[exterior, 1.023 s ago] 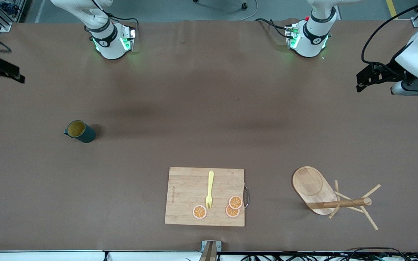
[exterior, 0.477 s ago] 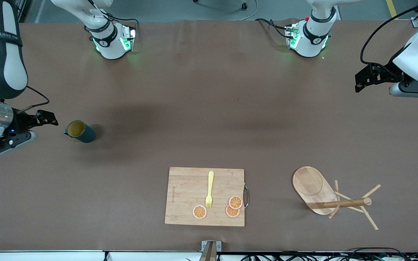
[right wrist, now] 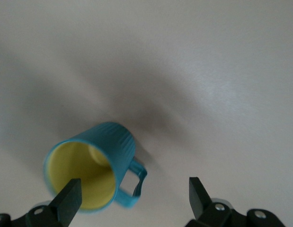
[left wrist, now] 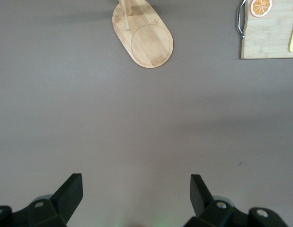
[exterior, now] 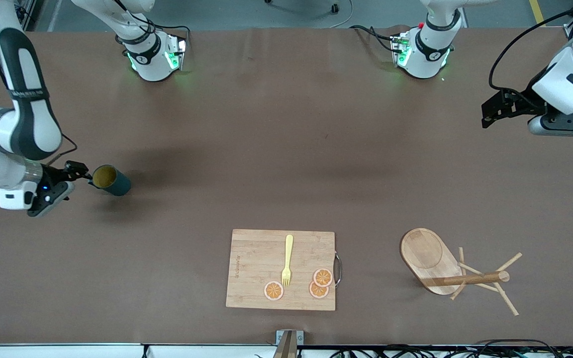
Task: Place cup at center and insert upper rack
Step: 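Grasp the teal mug by its body with the right gripper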
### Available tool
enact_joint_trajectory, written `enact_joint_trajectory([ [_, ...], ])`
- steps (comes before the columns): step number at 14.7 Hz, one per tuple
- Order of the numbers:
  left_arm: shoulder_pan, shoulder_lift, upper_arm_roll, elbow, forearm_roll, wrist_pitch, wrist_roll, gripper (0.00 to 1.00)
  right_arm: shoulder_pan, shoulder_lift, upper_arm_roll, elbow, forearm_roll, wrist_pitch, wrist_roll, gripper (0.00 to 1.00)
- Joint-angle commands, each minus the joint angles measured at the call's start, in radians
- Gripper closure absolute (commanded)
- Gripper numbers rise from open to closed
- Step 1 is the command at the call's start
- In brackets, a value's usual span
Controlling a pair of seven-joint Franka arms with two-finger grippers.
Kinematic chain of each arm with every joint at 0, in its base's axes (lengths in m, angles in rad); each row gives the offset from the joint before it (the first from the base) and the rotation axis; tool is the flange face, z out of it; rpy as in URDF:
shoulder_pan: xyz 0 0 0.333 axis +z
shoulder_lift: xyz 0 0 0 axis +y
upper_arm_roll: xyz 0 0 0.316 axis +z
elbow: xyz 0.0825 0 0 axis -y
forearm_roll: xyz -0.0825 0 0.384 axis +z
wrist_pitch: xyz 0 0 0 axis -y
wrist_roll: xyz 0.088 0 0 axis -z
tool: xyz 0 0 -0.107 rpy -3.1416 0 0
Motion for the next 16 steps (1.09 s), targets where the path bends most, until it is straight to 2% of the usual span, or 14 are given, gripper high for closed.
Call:
enact_joint_trajectory([
  [1, 0.003, 0.009, -0.01, 0.016, -0.018, -0.008, -0.023, 0.0, 0.0, -0.002, 0.014, -0.093, 0.011, 0.101, -0.028, 0.01],
  [3, 0.003, 0.009, -0.01, 0.014, -0.018, -0.006, -0.023, 0.0, 0.006, 0.019, 0.015, -0.103, 0.011, 0.122, -0.028, 0.03],
  [4, 0.003, 0.009, -0.01, 0.014, -0.018, -0.006, -0.023, 0.0, 0.006, 0.026, 0.015, -0.104, 0.011, 0.125, -0.028, 0.09],
  [5, 0.003, 0.009, -0.01, 0.014, -0.018, -0.005, -0.023, 0.0, 0.006, 0.03, 0.015, -0.104, 0.011, 0.125, -0.028, 0.26],
  [6, 0.003, 0.009, -0.012, 0.014, -0.018, -0.003, -0.023, 0.0, 0.008, 0.03, 0.017, -0.104, 0.011, 0.125, -0.028, 0.48],
  [8, 0.003, 0.007, -0.012, 0.016, -0.018, 0.0, -0.023, 0.0, 0.008, 0.029, 0.018, -0.104, 0.011, 0.121, -0.025, 1.0],
  [11, 0.004, 0.007, -0.017, 0.016, -0.018, 0.001, -0.023, 0.0, 0.008, 0.027, 0.018, -0.102, 0.011, 0.113, -0.019, 1.0],
  [13, 0.004, 0.006, -0.017, 0.016, -0.018, 0.004, -0.023, 0.0, 0.032, 0.001, 0.02, -0.097, 0.018, 0.06, 0.017, 1.0],
  [16, 0.004, 0.004, -0.02, 0.017, -0.018, 0.017, -0.023, 0.0, 0.119, -0.097, 0.02, -0.099, 0.034, -0.048, 0.227, 1.0],
])
